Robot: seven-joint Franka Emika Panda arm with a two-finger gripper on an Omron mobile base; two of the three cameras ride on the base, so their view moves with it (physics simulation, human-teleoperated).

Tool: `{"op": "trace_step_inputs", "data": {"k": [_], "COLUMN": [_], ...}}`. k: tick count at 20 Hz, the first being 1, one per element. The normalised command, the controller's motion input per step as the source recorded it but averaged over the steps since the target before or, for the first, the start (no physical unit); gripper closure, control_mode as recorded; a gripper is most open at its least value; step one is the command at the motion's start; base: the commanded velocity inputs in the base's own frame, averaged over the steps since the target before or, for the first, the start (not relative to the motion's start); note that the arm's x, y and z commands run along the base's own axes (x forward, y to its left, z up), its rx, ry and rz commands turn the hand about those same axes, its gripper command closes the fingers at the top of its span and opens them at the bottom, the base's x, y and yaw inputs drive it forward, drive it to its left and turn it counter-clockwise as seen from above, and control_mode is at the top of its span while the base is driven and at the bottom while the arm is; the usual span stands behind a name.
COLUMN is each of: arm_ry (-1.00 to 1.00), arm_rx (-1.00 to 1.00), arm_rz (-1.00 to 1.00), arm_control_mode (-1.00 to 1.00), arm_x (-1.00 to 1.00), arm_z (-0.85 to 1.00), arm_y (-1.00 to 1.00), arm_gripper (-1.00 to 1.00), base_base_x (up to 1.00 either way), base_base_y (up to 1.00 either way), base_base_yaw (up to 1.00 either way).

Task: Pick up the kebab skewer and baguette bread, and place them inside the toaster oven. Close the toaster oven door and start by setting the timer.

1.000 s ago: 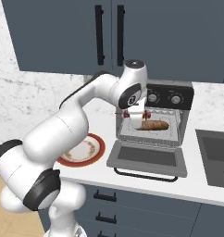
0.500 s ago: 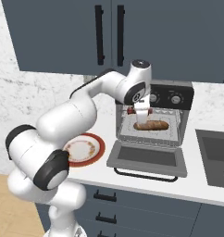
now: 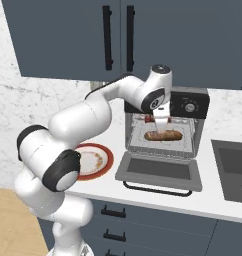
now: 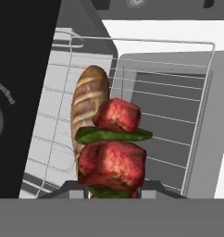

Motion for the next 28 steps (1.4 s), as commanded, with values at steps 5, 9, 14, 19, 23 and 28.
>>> {"op": "trace_step_inputs", "data": {"k": [5, 9, 14, 19, 23, 28], "arm_ry": [-0.01, -0.12, -0.19, -0.10, 0.00, 0.00], "arm_rx": [0.00, 0.00, 0.00, 0.00, 0.00, 0.00], "arm_rz": [-0.02, -0.02, -0.03, -0.01, -0.04, -0.04], "arm_control_mode": [-1.00, -1.00, -1.00, -1.00, -1.00, -1.00], "arm_x": [0.07, 0.08, 0.00, 0.10, 0.23, 0.28], "arm_z": [-0.27, -0.19, -0.30, -0.24, 0.00, 0.00], "arm_y": [-0.24, -0.17, -0.12, -0.07, 0.00, 0.00], "arm_gripper": [1.00, 1.00, 1.00, 1.00, 1.00, 1.00], "base_base_x": [0.00, 0.00, 0.00, 0.00, 0.00, 0.00], "base_base_y": [0.00, 0.00, 0.00, 0.00, 0.00, 0.00], "base_base_yaw": [0.00, 0.00, 0.00, 0.00, 0.00, 0.00]}}
